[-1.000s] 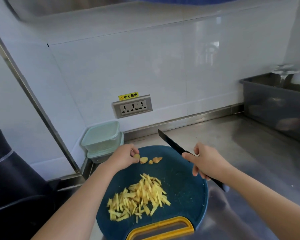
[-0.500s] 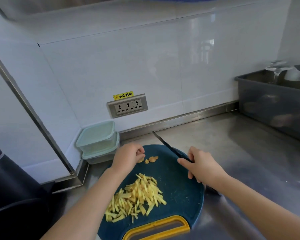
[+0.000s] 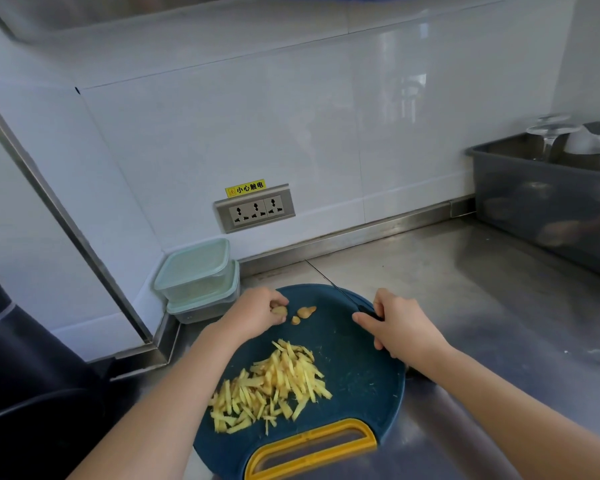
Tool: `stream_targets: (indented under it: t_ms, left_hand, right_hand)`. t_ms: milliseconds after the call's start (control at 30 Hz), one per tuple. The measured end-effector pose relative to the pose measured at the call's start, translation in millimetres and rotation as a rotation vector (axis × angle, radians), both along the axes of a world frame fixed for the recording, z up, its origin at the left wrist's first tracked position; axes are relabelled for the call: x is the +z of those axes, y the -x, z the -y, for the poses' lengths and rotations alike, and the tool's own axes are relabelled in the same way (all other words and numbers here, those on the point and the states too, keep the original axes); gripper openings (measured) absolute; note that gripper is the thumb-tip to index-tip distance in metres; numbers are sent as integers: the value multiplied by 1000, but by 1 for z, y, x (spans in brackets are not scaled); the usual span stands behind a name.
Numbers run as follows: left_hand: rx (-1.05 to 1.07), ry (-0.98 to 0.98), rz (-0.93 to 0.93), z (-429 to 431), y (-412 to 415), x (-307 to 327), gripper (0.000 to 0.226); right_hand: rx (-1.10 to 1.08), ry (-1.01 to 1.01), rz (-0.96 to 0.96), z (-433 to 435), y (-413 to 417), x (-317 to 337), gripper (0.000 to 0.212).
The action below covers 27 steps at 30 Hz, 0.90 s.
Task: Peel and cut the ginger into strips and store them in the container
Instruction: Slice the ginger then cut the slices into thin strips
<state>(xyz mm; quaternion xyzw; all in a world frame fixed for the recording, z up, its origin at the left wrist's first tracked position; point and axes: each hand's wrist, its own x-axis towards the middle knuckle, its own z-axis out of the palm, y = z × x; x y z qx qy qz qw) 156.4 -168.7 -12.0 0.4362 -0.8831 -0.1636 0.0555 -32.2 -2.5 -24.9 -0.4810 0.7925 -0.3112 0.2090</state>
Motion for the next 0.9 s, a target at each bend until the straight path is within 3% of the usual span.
stream_targets:
  t_ms: [233, 400, 567, 700, 800, 900]
  left_hand:
    - [69, -115, -48, 1, -1, 4, 35]
    - [-7, -131, -218, -32, 9, 18, 19]
    - [-205, -173, -148, -82, 41, 7, 19]
    - [-199, -58, -73, -90, 54, -2, 20]
    - [-156, -25, -172, -90, 55, -4, 20]
    - [-105, -183, -280, -93, 55, -3, 16]
  right_hand:
    - [-8, -3, 17, -2, 0, 2, 31]
    - [-10, -18, 80, -11, 2, 4, 32]
    - [-67, 34, 219, -26, 5, 8, 31]
    - [-76, 21, 234, -38, 7, 11, 32]
    - [-66, -5, 225, -46, 10, 14, 32]
    - [-52, -38, 231, -50, 10, 19, 30]
